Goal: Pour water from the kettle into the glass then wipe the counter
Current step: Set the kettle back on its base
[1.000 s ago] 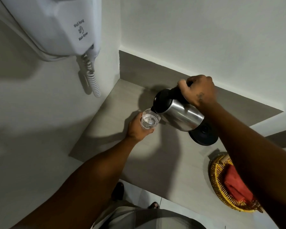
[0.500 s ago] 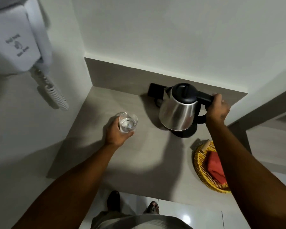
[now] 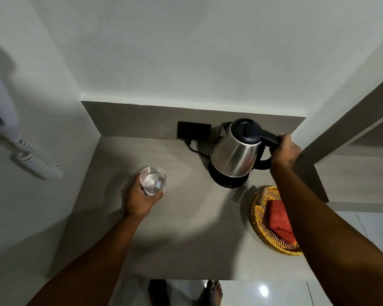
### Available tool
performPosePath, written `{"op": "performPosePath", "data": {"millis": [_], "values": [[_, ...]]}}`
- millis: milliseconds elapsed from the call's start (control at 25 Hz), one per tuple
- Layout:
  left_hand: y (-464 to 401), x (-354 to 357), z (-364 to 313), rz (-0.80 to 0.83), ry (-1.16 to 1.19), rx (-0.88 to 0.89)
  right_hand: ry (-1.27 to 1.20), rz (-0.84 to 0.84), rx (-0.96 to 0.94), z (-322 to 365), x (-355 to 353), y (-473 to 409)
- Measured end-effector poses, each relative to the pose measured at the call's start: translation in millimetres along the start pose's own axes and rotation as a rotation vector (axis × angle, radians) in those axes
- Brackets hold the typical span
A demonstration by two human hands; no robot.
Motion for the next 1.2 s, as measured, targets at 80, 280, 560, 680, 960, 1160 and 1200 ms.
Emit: {"op": "performPosePath", "data": {"millis": [80, 280, 560, 680, 960, 1160, 1200], "values": [[-2, 0, 3, 0.005, 0.028, -0.018, 0.003, -0.005, 0.016, -6, -2, -1], [-3, 3, -3, 0.041, 0.066, -0.028, 0.037, 0.004, 0.025, -16, 0, -5], [-4, 5, 0, 0.048, 0.080, -0.085, 0.064, 0.086, -0.012, -8, 4, -14], [-4, 5, 2, 0.052, 0.081, -0.096, 0.145, 0.122, -0.031, -6, 3, -11], [-3, 4, 3, 0.051, 0.083, -0.103, 0.150, 0.156, -0.044, -16, -1, -14], [0, 3, -4, 0.048, 0.025, -0.094, 0.168, 0.206, -0.071, -17, -7, -10], [1, 3, -6, 0.063, 0.002, -0.085, 0.166, 0.183, -0.075, -17, -16, -7]]}}
Point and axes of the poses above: each hand's wrist, its own y-axis away from the middle knuckle, its own x-axis out of the palm, z = x × y, the point moved 7 cm from there along -y, towards the middle knuckle, and after that the axes turned 8 degrees about z, right-handed, at the moved point
